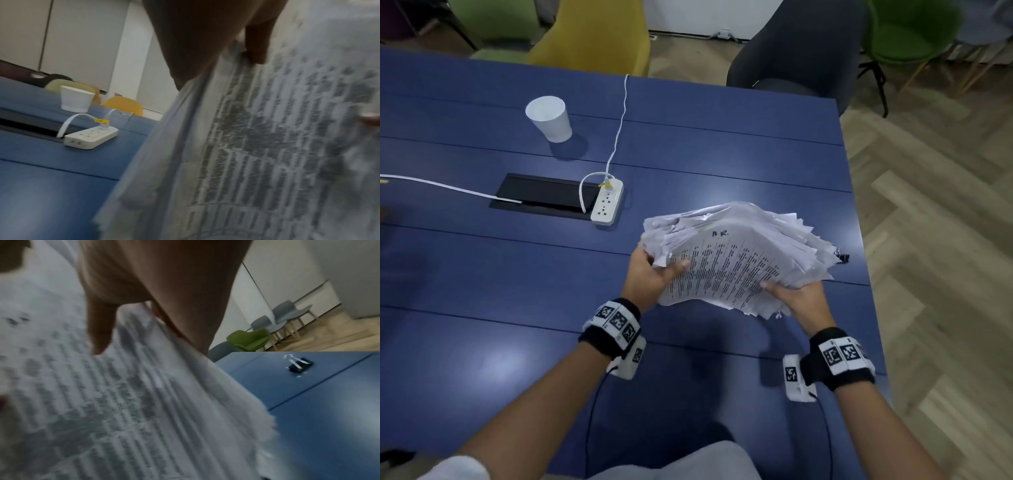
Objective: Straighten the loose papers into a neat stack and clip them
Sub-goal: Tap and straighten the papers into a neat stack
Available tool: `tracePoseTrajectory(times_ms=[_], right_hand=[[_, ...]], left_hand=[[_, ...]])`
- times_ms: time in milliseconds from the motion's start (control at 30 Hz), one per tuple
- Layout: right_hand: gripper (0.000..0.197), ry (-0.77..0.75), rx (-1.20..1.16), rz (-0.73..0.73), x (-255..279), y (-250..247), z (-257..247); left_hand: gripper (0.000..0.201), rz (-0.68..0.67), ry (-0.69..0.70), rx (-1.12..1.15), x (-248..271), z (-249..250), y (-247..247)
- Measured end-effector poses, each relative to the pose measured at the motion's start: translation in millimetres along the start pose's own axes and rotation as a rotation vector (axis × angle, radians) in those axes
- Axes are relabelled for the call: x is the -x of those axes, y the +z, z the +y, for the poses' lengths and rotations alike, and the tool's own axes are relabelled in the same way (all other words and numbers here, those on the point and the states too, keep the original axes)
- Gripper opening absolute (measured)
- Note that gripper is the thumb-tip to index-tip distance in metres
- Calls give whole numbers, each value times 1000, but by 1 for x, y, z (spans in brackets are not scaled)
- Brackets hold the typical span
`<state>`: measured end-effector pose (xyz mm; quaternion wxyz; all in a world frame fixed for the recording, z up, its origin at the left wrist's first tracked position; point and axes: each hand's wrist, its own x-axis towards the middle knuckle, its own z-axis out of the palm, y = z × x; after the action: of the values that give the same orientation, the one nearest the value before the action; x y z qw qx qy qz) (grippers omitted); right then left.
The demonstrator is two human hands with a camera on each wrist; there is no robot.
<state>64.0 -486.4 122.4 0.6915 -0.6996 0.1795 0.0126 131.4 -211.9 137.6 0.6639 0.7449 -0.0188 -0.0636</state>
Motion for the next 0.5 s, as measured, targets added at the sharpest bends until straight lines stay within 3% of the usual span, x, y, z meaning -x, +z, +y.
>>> tracePoseTrajectory(times_ms=[133,300,367,500], right_hand=[[42,57,99,-90,-6,14,8],[42,93,159,-2,-23,9,18],[29,102,151,-14,-27,10,26],[23,52,99,44,-33,32,24]], left_hand=[[61,-136,-214,-113,-5,-32,-5],[50,-171,-215,-195,-23,-36,-16],[52,-217,-203,-271,-28,-41,-14],[29,-35,-209,-281,-28,-53,7]])
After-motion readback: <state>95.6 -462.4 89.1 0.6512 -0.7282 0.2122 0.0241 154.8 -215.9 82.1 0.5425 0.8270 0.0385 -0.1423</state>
